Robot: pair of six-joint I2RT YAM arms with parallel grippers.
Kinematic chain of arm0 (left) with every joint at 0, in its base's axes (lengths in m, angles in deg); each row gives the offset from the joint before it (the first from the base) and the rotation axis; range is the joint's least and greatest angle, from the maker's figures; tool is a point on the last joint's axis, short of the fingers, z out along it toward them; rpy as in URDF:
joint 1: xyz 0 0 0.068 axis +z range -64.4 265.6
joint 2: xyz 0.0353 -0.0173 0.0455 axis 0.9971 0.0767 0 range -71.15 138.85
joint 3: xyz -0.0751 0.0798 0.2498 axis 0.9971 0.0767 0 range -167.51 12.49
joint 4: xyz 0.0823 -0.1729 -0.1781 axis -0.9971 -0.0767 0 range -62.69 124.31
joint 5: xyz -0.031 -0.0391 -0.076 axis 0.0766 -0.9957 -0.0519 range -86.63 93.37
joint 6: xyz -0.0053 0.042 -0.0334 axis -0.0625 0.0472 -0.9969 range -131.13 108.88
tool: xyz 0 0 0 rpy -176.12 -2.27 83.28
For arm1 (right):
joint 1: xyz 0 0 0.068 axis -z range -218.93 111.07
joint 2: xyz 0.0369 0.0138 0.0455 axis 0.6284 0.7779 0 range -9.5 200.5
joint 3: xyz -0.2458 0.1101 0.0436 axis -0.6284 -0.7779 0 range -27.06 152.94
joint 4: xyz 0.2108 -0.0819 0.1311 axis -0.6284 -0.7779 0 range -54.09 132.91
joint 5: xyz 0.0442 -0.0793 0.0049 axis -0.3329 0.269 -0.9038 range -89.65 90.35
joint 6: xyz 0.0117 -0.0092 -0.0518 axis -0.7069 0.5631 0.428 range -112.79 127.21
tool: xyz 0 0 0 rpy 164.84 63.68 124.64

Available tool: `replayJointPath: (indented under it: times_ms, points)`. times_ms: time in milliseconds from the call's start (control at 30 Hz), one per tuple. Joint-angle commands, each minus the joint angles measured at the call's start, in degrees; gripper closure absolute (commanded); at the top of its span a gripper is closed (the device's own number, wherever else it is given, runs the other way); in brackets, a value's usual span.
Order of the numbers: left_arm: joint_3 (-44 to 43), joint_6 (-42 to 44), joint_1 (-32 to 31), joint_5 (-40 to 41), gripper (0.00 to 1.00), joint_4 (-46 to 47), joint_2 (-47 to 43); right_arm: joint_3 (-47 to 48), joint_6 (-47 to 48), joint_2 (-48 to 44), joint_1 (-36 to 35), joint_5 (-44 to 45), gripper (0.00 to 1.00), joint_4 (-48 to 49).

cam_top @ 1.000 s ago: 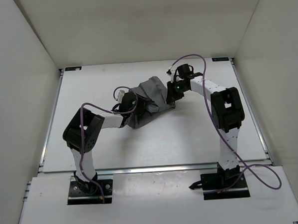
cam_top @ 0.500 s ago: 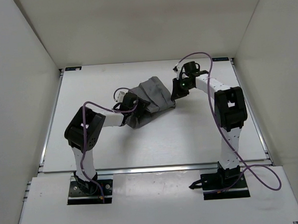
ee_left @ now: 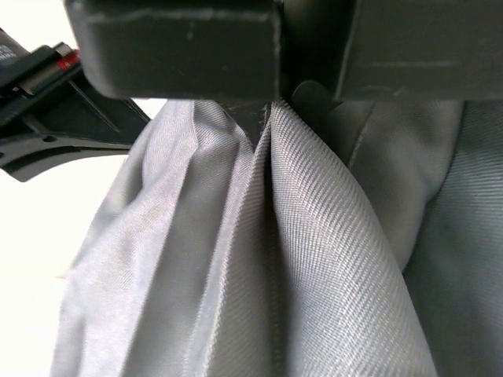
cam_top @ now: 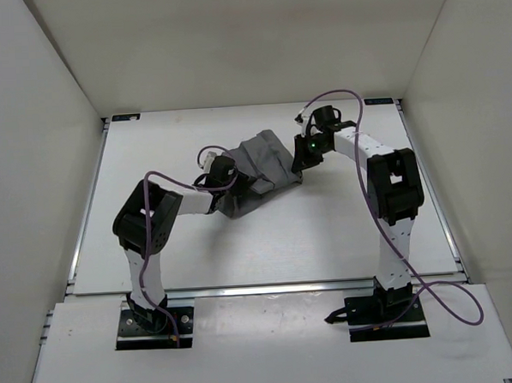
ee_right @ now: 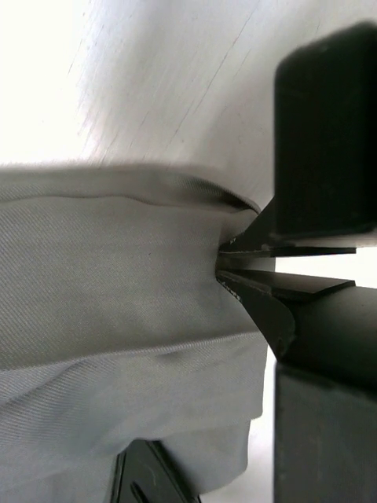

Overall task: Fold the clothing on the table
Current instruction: Fold the skirt

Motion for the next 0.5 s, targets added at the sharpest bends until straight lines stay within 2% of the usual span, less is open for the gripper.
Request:
replayJointPath:
  times_ms: [0, 133, 233, 367, 467]
  points:
    - [-2.8, 3.7, 1.8, -1.8, 1.0, 0.3, -4.6, 2.3, 0.6, -1.8, 0.6, 0.4, 0.89, 0.3]
    - [-6.5, 7.8, 3.3, -2.3, 1.0, -3.7, -8.4, 3.3, 1.0, -2.6, 0.4, 1.2, 0.77, -0.6]
    - [-10.1, 11.8, 4.3, -2.3, 1.0, -7.7, -11.5, 4.3, 0.8, -3.0, 0.0, 1.6, 0.62, -1.0]
    - [-7.2, 13.0, 6.5, -1.7, 1.0, -10.1, -18.3, 5.0, 0.6, -4.2, -0.4, 1.4, 0.58, -0.8]
    - [-1.5, 13.5, 7.6, -1.2, 1.0, -10.7, -22.9, 5.3, 0.2, -5.0, -0.8, 1.6, 0.56, -0.3]
